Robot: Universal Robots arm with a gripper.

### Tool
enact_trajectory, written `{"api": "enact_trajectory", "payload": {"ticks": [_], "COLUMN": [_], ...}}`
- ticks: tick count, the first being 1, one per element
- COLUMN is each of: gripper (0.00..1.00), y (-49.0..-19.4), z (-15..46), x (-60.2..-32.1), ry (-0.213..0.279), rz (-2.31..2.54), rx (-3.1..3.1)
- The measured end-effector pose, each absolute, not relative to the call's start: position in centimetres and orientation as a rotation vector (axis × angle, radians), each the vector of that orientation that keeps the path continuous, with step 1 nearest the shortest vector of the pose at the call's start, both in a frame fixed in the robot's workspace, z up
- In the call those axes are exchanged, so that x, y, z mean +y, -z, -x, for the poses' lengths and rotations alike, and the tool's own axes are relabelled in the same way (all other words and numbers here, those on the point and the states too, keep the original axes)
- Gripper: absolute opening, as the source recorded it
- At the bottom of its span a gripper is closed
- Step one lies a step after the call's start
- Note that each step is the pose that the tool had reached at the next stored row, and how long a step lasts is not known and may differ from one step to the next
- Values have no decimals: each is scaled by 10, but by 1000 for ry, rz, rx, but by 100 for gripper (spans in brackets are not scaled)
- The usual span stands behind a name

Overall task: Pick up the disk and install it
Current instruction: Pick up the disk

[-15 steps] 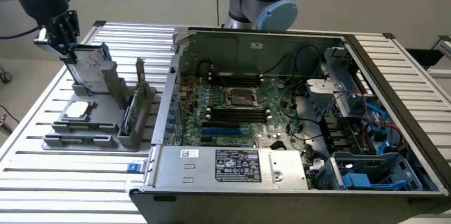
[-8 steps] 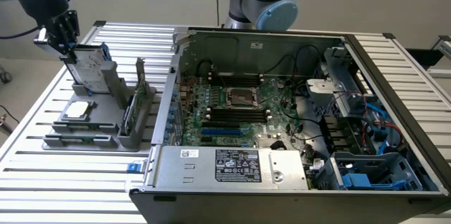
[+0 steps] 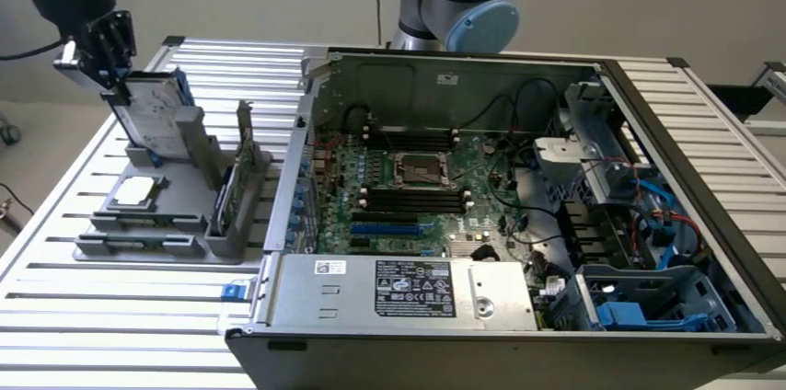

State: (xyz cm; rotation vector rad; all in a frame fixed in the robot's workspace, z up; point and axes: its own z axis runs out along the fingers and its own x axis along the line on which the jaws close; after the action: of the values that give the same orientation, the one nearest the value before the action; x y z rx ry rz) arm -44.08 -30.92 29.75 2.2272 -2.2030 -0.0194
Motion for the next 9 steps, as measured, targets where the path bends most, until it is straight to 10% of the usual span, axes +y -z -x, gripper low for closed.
{"api": "enact_trajectory", "payload": {"ticks": [9], "gripper": [33], "y": [-318], "z": [441], "x": [-309], "ry": [19], "rz": [-2227], "rx": [-2203]}}
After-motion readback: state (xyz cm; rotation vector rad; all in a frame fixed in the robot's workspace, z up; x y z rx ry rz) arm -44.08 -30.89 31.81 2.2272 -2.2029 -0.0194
